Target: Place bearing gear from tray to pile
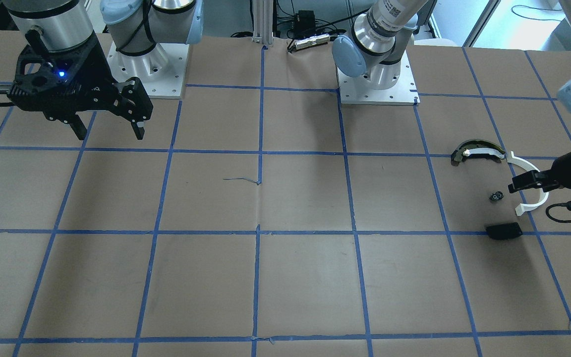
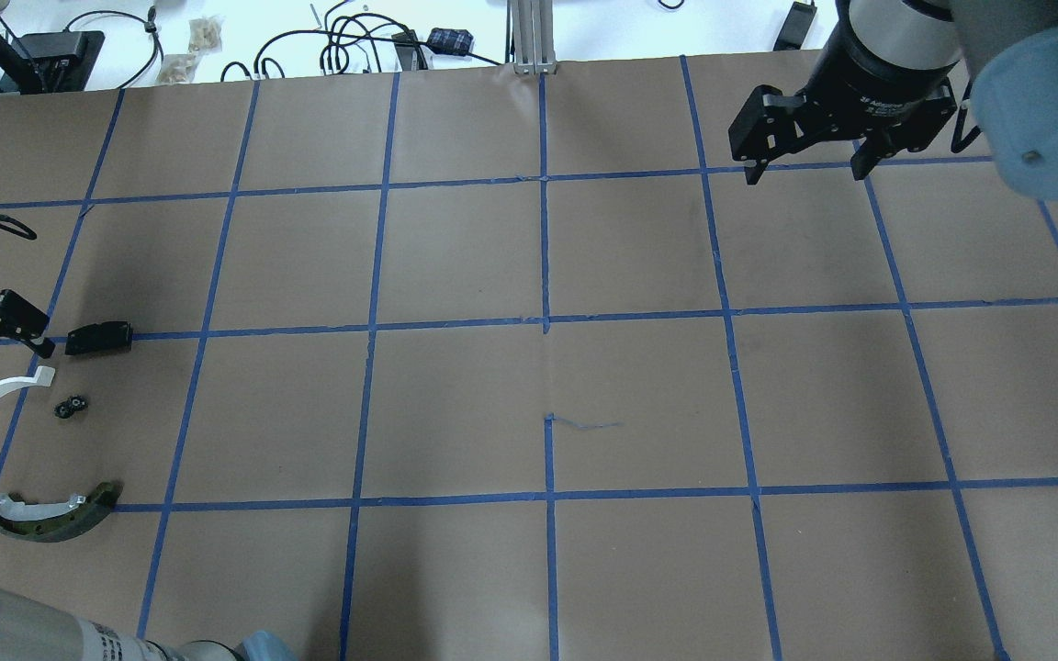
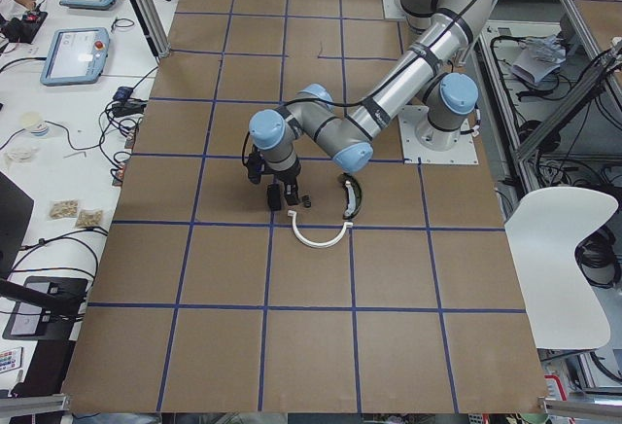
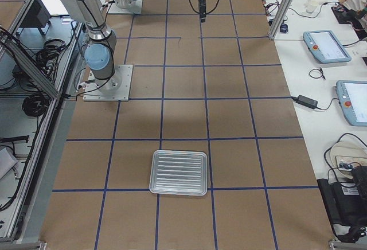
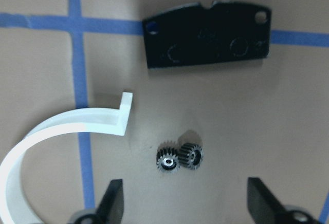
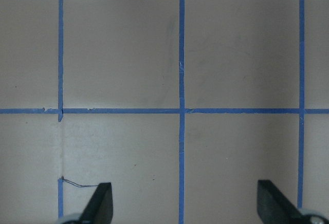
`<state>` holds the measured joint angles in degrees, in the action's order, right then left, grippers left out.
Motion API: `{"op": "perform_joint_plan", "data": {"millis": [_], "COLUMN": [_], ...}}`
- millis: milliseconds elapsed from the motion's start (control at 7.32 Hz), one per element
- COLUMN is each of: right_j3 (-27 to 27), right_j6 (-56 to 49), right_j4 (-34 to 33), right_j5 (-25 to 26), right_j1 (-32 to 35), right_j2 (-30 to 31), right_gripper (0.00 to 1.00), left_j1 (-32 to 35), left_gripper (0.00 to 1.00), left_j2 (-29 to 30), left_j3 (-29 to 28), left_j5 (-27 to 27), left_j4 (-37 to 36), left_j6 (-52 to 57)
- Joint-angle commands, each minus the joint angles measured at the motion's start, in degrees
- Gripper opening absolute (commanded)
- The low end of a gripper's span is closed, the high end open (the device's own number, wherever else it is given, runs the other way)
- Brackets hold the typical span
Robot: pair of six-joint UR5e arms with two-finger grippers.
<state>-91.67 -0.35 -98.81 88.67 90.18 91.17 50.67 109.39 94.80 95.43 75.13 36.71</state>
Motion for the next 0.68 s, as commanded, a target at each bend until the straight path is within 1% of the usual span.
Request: {"op": "perform_joint_plan", "data": {"millis": [0,137,273,546], "right_j3": [0.0,0.0,-0.09,-0.18], "right_j6": [0.0,0.0,0.0,0.0], "right_j4": [-0.07,0.02,0.02,0.02], "right_j5": [-0.16,-0.16,-0.16,-0.34], "right_j1": [0.0,0.0,0.0,0.0], "right_j2": [-0.03,0.06,0.06,0.06], "right_gripper": [1.0,1.0,1.0,1.0], "left_j1": [7.47,11.78,16.43,27.76], "left_gripper": [1.0,1.0,1.0,1.0], "left_j2": [-3.55,-6.79,-9.95,-13.83], "left_j3": [-9.35,-9.63,-9.28,-9.02], "left_j5": [0.11,0.02,-0.77,-1.56], "left_j4": [8.0,8.45,9.93,9.68], "left_j6": [-6.34,-10.12,-18.52,-28.05]}}
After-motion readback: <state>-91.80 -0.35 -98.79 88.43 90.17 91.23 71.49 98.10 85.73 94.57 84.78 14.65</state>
